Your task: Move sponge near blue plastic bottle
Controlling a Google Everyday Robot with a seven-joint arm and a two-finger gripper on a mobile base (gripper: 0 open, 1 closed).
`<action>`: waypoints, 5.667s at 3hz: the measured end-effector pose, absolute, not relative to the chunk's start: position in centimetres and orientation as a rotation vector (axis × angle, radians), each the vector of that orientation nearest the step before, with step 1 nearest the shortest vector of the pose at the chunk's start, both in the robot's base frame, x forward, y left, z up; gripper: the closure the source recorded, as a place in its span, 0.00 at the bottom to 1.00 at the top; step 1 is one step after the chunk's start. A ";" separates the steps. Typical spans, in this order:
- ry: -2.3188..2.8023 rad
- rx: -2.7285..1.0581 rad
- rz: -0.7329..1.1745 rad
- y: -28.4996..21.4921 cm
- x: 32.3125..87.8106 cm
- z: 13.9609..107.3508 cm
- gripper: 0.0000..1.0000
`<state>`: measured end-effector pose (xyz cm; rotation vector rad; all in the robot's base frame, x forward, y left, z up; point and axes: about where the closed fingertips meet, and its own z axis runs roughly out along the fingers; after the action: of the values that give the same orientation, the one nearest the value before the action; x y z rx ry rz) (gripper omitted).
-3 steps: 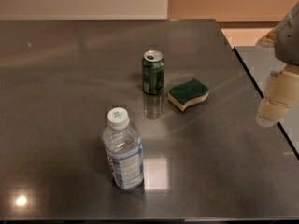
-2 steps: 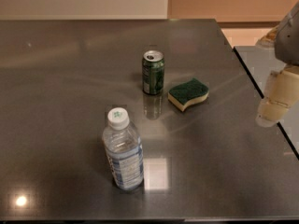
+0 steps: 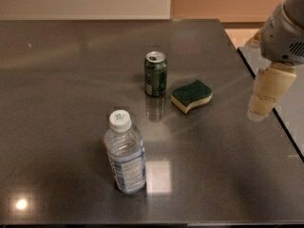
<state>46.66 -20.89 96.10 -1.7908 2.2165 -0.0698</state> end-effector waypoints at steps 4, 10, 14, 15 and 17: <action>2.059 -1.984 0.079 -17.1 56.4 89.6 0.00; 2.036 -2.142 0.202 -12.4 57.8 83.5 0.39; 1.995 -2.144 0.188 -11.6 52.4 88.4 1.00; 2.000 -2.157 0.200 -11.3 49.4 89.0 1.00; 1.970 -2.227 0.196 -10.1 44.0 89.2 1.00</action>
Offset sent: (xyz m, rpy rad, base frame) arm 0.0882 0.0184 -0.0490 0.0575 0.0590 0.1488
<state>44.04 -10.12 89.21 -2.2270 1.9702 0.1956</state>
